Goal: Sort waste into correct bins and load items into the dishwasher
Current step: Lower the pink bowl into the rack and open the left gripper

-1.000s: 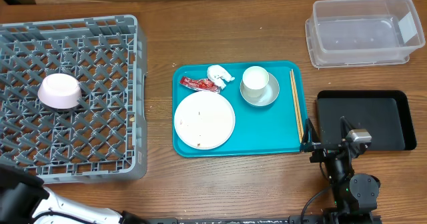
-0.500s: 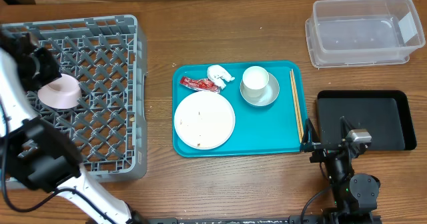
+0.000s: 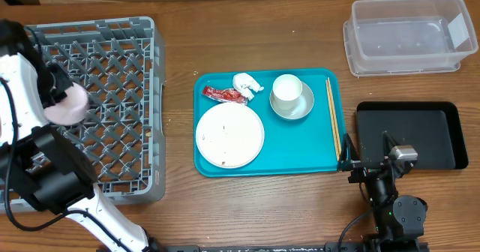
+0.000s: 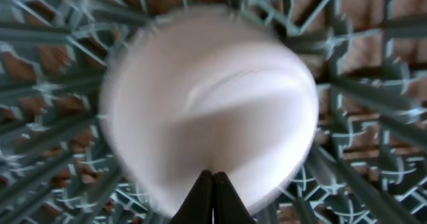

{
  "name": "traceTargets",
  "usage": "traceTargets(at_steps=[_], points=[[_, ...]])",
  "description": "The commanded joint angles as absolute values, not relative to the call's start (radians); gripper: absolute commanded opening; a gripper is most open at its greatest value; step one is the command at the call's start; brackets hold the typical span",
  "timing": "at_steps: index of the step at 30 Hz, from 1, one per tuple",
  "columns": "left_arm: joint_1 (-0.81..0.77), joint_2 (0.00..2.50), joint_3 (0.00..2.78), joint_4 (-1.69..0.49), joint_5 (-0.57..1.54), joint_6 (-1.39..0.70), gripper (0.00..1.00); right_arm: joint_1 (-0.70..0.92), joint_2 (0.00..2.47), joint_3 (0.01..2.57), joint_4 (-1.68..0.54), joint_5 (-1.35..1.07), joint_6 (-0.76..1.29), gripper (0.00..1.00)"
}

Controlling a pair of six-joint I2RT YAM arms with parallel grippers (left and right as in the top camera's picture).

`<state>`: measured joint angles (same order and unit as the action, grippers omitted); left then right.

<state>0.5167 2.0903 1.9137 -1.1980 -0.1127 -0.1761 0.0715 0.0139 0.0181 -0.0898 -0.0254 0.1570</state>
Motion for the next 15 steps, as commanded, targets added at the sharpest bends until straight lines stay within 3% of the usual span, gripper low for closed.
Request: traceTargets(at_steps=[1, 9, 15], points=[[0.519, 2.075, 1.869, -1.181, -0.103, -0.154, 0.04, 0.066, 0.003, 0.008, -0.084, -0.02, 0.16, 1.0], [0.572, 2.073, 1.9, -1.246, -0.198, -0.253, 0.04, 0.066, 0.003, 0.008, -0.084, -0.02, 0.16, 1.0], [0.591, 2.048, 2.1, -1.374, 0.041, -0.259, 0.04, 0.066, 0.003, 0.008, -0.084, -0.02, 0.16, 1.0]])
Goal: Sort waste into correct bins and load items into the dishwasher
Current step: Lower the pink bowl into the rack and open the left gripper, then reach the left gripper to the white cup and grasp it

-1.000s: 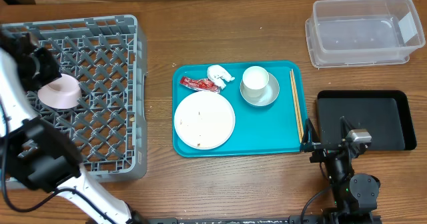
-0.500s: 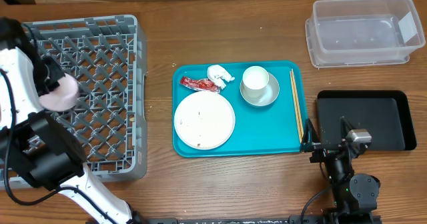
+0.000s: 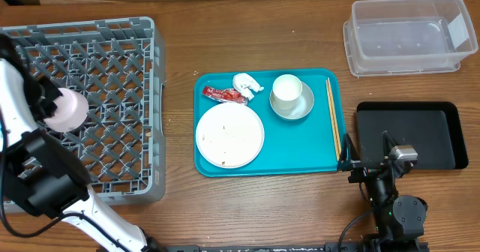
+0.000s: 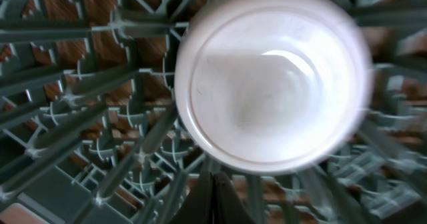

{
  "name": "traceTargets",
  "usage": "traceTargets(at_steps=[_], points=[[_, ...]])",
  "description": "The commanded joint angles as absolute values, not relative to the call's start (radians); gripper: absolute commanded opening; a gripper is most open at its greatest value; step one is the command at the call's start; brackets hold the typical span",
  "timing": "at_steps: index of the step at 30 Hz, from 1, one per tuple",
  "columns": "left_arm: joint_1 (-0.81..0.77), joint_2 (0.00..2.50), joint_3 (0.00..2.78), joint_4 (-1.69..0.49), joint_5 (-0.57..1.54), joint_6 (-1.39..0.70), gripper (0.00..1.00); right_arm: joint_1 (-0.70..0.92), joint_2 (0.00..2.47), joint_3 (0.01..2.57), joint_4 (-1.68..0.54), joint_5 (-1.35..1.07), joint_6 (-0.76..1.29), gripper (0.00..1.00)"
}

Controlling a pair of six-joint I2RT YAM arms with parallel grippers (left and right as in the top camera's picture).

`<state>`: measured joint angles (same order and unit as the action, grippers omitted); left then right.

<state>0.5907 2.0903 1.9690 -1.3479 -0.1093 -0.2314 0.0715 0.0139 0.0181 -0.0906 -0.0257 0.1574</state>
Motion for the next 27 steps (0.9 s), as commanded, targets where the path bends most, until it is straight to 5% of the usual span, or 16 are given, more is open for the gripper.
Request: traceTargets(at_steps=[1, 7, 8, 9, 10, 16, 27], points=[[0.59, 2.04, 2.137, -1.385, 0.105, -0.259, 0.04, 0.066, 0.003, 0.008, -0.084, -0.02, 0.16, 1.0], [0.555, 1.973, 2.264, -1.326, 0.832, -0.258, 0.04, 0.066, 0.003, 0.008, -0.084, -0.02, 0.16, 1.0], [0.533, 1.964, 2.264, -1.302, 0.955, -0.258, 0.16, 0.066, 0.003, 0.008, -0.084, -0.02, 0.16, 1.0], [0.494, 1.959, 2.264, -1.277, 1.089, -0.258, 0.68, 0.066, 0.003, 0.008, -0.084, -0.02, 0.16, 1.0], [0.463, 1.958, 2.264, -1.271, 1.152, -0.253, 1.0, 0.066, 0.003, 0.008, -0.084, -0.02, 0.16, 1.0], [0.168, 1.958, 2.26, -1.337, 1.137, 0.031, 1.0, 0.066, 0.003, 0.008, -0.084, -0.02, 0.16, 1.0], [-0.486, 2.0, 2.26, -1.243, 0.129, 0.02, 0.8, 0.066, 0.003, 0.008, -0.084, -0.02, 0.16, 1.0]])
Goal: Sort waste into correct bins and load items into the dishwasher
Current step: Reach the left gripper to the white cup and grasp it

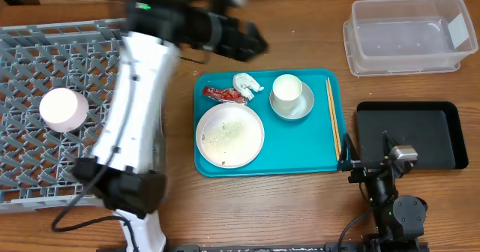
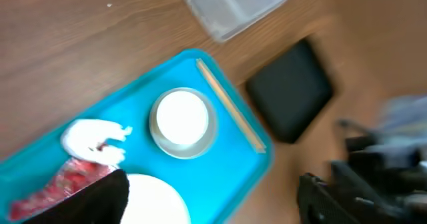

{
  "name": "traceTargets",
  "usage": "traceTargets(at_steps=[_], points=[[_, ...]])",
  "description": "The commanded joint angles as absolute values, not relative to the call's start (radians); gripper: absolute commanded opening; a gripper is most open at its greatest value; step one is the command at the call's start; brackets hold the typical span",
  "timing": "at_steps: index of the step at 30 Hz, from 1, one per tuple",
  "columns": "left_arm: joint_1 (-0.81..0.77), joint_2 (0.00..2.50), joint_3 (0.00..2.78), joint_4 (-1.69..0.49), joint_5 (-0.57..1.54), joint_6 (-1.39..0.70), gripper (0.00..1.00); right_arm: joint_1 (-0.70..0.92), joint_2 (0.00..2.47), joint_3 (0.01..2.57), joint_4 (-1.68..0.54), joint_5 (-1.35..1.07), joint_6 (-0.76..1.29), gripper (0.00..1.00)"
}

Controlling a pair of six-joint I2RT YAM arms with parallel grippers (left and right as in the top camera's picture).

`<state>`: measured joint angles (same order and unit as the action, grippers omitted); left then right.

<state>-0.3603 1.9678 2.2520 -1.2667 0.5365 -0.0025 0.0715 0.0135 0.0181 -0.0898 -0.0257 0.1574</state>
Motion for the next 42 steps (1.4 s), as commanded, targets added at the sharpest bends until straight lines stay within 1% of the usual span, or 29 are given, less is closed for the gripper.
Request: traceTargets(at_steps=[1, 3, 9, 10, 13, 17, 25, 31, 34, 40, 42], points=[[-0.523, 2.017, 2.26, -1.227, 0.062, 0.02, 0.8, 0.066, 0.003, 0.008, -0.084, -0.02, 0.16, 1.0], [-0.589, 2.063, 2.26, -1.197, -0.026, 0.019, 0.77, 0.066, 0.003, 0.008, -0.084, -0.02, 0.16, 1.0], [-0.667, 2.208, 2.26, -1.168, -0.02, 0.019, 0.69, 0.066, 0.003, 0.008, -0.084, -0.02, 0.16, 1.0], [-0.671, 2.231, 2.26, -1.164, -0.009, 0.02, 0.66, 0.066, 0.003, 0.008, -0.084, -0.02, 0.16, 1.0], [-0.683, 2.297, 2.26, -1.15, 0.016, 0.02, 0.5, 0.066, 0.003, 0.008, -0.084, -0.02, 0.16, 1.0], [-0.696, 2.35, 2.26, -1.132, 0.072, 0.023, 0.49, 0.066, 0.003, 0.008, -0.084, -0.02, 0.16, 1.0], [-0.701, 2.356, 2.26, -1.127, 0.15, 0.027, 0.47, 0.066, 0.003, 0.008, -0.084, -0.02, 0.16, 0.99], [-0.701, 2.357, 2.26, -1.133, 0.158, 0.027, 0.44, 0.066, 0.003, 0.008, -0.084, -0.02, 0.16, 1.0], [-0.703, 2.359, 2.26, -1.16, 0.159, 0.026, 0.4, 0.066, 0.003, 0.008, -0.084, -0.02, 0.16, 1.0], [-0.705, 2.4, 2.26, -1.214, 0.159, 0.022, 0.36, 0.066, 0.003, 0.008, -0.084, -0.02, 0.16, 1.0], [-0.707, 2.416, 2.26, -1.222, 0.159, 0.022, 0.27, 0.066, 0.003, 0.008, -0.084, -0.02, 0.16, 1.0]])
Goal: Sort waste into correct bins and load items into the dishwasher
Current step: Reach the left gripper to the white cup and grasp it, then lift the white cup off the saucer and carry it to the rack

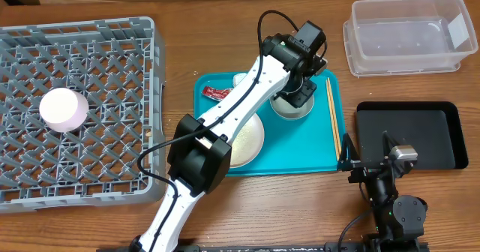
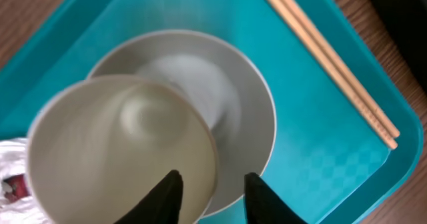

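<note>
A white cup (image 2: 120, 151) stands on a grey saucer (image 2: 247, 117) at the back right of the teal tray (image 1: 300, 151). My left gripper (image 2: 212, 184) is down on it and open, one finger inside the cup's rim and the other outside over the saucer. From overhead, this gripper (image 1: 298, 89) hides most of the cup. A pink cup (image 1: 63, 109) sits upside down in the grey dish rack (image 1: 112, 27). My right gripper (image 1: 347, 156) rests at the tray's front right corner, too small to tell its state.
On the tray also lie wooden chopsticks (image 1: 332, 117), a white plate (image 1: 251, 141) partly under my arm, a red wrapper (image 1: 214, 94) and a crumpled napkin (image 2: 13, 184). A clear bin (image 1: 409, 34) stands back right, a black bin (image 1: 409, 132) below it.
My left gripper was high above the back of the tray, looking down on it. Now it is low at the white cup, open, its fingers on either side of the cup's wall.
My left gripper held the pink cup over the rack, then had it upside down on the rack's grid. Later the cup stood alone in the rack and the arm was over the tray's back. Now the gripper is down around the white cup's rim.
</note>
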{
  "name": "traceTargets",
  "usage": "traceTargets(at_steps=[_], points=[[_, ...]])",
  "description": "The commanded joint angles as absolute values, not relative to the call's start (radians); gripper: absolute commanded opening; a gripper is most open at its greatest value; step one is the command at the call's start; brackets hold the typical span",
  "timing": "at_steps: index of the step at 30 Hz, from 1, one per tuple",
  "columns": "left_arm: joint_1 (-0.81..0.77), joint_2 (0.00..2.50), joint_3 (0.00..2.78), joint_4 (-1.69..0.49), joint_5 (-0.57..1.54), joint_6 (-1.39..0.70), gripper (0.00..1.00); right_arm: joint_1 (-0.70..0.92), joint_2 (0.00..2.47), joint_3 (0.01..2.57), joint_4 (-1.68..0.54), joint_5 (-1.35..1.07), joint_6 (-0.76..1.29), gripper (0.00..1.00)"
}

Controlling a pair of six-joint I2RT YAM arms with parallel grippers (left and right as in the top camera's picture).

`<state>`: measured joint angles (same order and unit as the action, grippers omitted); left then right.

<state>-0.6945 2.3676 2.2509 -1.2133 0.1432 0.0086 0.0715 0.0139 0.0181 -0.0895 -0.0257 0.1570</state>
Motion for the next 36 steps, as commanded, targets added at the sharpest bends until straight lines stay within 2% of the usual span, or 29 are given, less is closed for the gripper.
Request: traceTargets(at_steps=[1, 2, 4, 5, 15, 21, 25, 27, 31, 33, 36], points=[[-0.707, 2.422, 2.26, -1.221, 0.158, 0.022, 0.23, 0.066, 0.003, 0.008, -0.084, -0.02, 0.16, 1.0], [-0.707, 2.423, 2.26, -1.217, 0.157, 0.022, 0.21, 0.066, 0.003, 0.008, -0.084, -0.02, 0.16, 1.0], [-0.707, 2.42, 2.27, -1.211, 0.154, 0.021, 0.06, 0.066, 0.003, 0.008, -0.084, -0.02, 0.16, 1.0], [-0.704, 2.42, 2.283, -1.213, 0.154, 0.011, 0.04, 0.066, 0.003, 0.008, -0.084, -0.02, 0.16, 1.0], [-0.664, 2.357, 2.645, -1.325, 0.179, -0.104, 0.04, 0.066, 0.003, 0.008, -0.084, -0.02, 0.16, 1.0], [-0.586, 2.281, 2.846, -1.396, 0.236, -0.165, 0.04, 0.066, 0.003, 0.008, -0.084, -0.02, 0.16, 1.0], [-0.44, 2.197, 2.891, -1.48, 0.187, -0.323, 0.04, 0.066, 0.003, 0.008, -0.084, -0.02, 0.16, 1.0], [-0.314, 2.143, 2.891, -1.551, 0.17, -0.423, 0.04, 0.066, 0.003, 0.008, -0.084, -0.02, 0.16, 1.0], [-0.078, 2.089, 2.891, -1.689, 0.184, -0.451, 0.04, 0.066, 0.003, 0.008, -0.084, -0.02, 0.16, 1.0], [0.015, 2.073, 2.873, -1.69, 0.271, -0.358, 0.04, 0.066, 0.003, 0.008, -0.084, -0.02, 0.16, 1.0], [0.181, 2.047, 2.824, -1.69, 0.447, -0.339, 0.04, 0.066, 0.003, 0.008, -0.084, -0.02, 0.16, 1.0]])
